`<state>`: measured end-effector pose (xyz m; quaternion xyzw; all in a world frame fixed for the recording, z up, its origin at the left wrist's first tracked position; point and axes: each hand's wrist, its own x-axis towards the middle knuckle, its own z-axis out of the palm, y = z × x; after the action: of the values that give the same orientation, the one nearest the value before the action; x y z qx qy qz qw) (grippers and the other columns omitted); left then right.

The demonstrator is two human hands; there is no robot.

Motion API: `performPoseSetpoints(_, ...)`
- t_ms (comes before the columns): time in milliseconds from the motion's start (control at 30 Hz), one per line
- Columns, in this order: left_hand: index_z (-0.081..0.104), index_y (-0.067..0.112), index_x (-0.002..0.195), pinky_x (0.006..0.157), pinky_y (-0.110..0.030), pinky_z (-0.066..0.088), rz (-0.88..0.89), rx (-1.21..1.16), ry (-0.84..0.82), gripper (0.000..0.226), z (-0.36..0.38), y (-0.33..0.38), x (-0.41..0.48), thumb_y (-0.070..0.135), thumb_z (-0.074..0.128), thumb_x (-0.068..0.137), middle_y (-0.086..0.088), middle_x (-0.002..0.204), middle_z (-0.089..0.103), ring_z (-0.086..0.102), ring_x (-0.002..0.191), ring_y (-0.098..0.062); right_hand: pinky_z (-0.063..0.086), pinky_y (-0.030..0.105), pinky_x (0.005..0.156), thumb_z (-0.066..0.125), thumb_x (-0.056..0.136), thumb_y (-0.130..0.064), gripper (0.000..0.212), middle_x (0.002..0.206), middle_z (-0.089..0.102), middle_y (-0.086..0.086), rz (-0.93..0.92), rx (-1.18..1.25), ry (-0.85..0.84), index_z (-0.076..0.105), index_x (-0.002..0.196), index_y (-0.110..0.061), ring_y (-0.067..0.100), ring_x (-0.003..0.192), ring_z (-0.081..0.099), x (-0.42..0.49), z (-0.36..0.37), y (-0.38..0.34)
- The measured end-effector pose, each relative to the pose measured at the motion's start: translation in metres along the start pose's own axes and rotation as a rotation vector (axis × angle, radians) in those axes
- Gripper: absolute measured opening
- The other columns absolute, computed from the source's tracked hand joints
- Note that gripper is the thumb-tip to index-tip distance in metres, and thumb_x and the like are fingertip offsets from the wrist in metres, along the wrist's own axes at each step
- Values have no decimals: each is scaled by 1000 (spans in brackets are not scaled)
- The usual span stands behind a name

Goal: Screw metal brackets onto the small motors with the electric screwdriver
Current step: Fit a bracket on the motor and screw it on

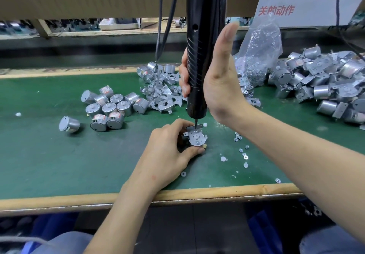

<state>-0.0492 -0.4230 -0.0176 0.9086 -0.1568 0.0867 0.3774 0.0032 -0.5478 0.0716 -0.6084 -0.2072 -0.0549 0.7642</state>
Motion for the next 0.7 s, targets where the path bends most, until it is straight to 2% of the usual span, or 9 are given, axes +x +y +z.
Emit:
performPoseSetpoints(133,62,32,111,77,-20,42,-1,3,6,44,0,0,0,45,82,74,12,94,68,61,94,-10,44,33,52,25,63,-84,78,60,53,6,-9,-9,-6,54,72,-12,22,49,48,-1,-1,2)
performPoseSetpoints(267,61,33,111,79,-26,45,-7,14,6,45,1,-1,0,47,81,74,10,94,68,60,95,-14,43,30,50,25,65,-83,76,56,51,4,-21,-9,-17,52,70,-13,21,47,46,-2,1,3)
performPoseSetpoints(367,61,33,113,79,-26,45,-16,11,6,46,2,-1,-1,47,81,74,10,97,68,60,96,-13,42,31,50,22,67,-83,76,56,50,5,-17,-27,-22,51,69,-12,22,46,45,-3,1,3)
performPoseSetpoints(500,63,31,112,81,-24,43,-12,13,24,46,2,0,-1,46,82,73,10,99,69,60,97,-12,43,31,50,12,81,-83,83,57,50,6,2,-24,-7,50,69,-10,22,47,45,-3,0,4)
performPoseSetpoints(700,63,30,112,78,-20,40,-7,31,34,48,3,0,-1,47,82,72,10,101,69,60,96,-9,44,32,50,23,68,-83,78,57,51,5,-26,-14,15,51,69,-11,21,48,46,-6,0,5)
